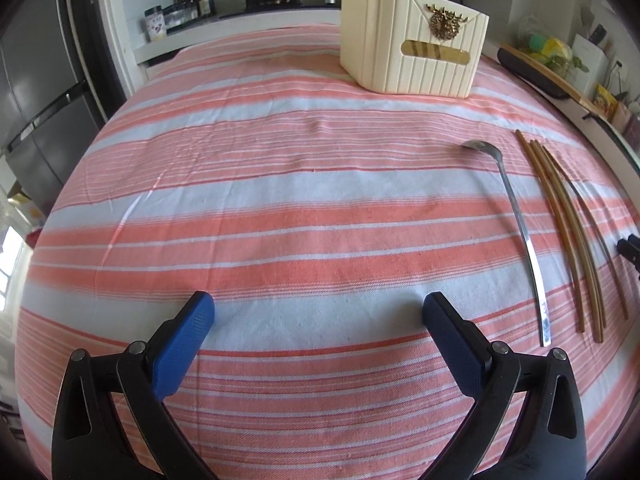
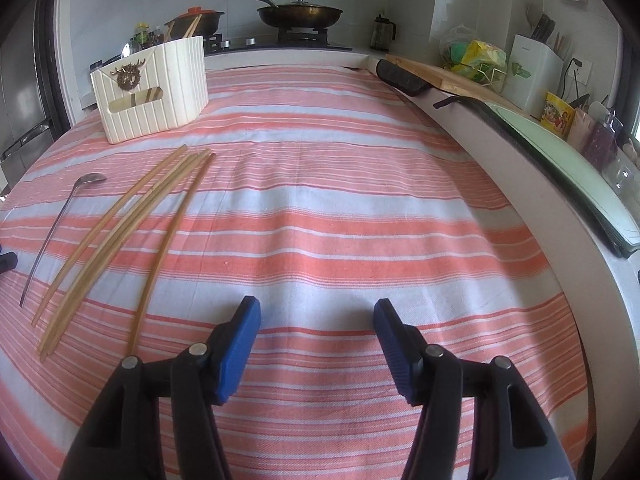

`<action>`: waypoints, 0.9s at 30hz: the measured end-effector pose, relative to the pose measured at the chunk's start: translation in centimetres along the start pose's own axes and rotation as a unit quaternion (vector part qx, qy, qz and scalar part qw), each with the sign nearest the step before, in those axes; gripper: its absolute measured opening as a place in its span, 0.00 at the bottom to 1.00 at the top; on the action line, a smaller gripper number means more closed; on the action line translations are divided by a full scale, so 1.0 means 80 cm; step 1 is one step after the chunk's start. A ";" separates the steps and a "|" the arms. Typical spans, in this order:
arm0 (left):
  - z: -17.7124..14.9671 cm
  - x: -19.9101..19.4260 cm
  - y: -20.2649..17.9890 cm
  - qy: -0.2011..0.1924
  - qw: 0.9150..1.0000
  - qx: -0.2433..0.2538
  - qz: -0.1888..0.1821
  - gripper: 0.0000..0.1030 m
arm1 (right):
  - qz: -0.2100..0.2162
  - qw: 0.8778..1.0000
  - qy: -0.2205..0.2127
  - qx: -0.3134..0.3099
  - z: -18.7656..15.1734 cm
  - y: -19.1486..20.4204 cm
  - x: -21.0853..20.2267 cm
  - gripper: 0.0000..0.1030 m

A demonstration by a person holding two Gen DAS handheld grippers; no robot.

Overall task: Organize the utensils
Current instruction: 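Withdraw both tools from the basket toward the remaining utensils, then grasp the long silver spoon with the left tool while the right tool grasps a wooden chopstick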

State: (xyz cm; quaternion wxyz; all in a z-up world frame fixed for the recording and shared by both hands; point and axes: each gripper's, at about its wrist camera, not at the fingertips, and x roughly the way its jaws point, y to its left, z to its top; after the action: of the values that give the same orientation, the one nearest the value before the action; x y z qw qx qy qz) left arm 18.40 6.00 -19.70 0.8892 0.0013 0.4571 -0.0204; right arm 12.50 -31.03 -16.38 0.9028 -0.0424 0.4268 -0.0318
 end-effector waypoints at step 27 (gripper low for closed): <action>0.051 0.014 -0.099 -0.009 0.998 0.052 0.031 0.99 | 0.005 1.000 -0.001 0.009 -0.001 -0.003 0.000 0.59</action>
State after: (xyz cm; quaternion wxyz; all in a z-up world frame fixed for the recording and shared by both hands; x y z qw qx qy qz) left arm 22.08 -2.02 -18.06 0.8922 0.0619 0.4470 -0.0168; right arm 12.42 -31.28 -16.38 0.9037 -0.0320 0.4258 -0.0317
